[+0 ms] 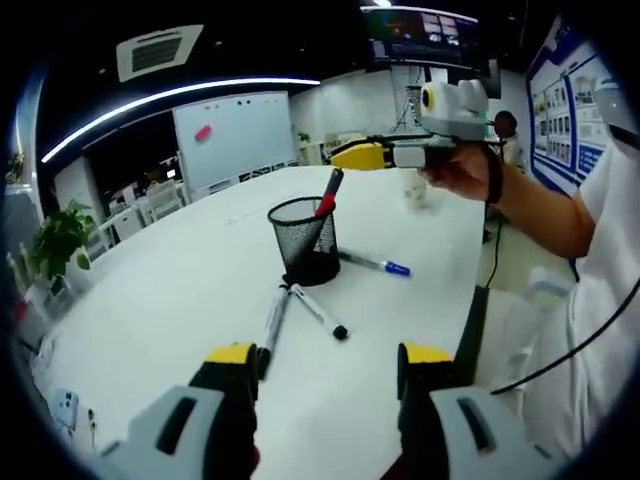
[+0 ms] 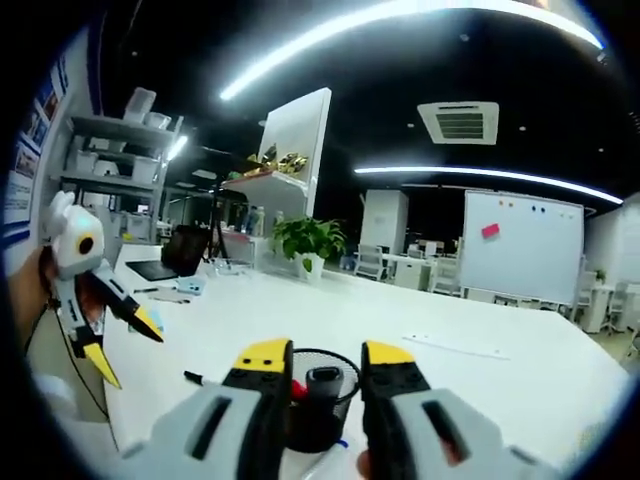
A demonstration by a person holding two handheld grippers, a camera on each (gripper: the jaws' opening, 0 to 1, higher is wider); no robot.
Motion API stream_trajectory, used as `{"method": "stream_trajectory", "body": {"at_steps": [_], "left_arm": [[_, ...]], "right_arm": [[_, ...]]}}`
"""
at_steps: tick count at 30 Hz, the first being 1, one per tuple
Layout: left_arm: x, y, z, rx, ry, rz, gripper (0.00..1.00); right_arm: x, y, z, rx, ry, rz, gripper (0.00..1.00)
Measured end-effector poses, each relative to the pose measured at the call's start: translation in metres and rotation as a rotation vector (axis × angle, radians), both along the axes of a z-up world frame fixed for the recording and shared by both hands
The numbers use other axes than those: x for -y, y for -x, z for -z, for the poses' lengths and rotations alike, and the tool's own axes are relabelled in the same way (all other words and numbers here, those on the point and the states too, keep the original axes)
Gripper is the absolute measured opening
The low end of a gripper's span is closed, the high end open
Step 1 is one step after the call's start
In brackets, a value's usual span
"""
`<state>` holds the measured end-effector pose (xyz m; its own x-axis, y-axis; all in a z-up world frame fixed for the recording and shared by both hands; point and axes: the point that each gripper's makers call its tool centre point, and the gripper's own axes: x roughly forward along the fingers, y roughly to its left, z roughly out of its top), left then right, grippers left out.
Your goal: Place the scattered laser pointers and whiteboard markers into the pen holder and stack the scattered paper cups together
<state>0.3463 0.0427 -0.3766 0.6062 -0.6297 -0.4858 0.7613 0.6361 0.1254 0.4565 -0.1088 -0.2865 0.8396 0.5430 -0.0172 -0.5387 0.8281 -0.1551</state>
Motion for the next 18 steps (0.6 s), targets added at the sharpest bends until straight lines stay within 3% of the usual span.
{"method": "stream_trajectory", "body": {"at_steps": [18], "left_arm": [[0.002, 0.002, 0.003, -0.002, -0.011, 0.008, 0.57]], "right_arm": [[0.014, 0.010, 0.012, -0.029, -0.002, 0.027, 0.29]]}}
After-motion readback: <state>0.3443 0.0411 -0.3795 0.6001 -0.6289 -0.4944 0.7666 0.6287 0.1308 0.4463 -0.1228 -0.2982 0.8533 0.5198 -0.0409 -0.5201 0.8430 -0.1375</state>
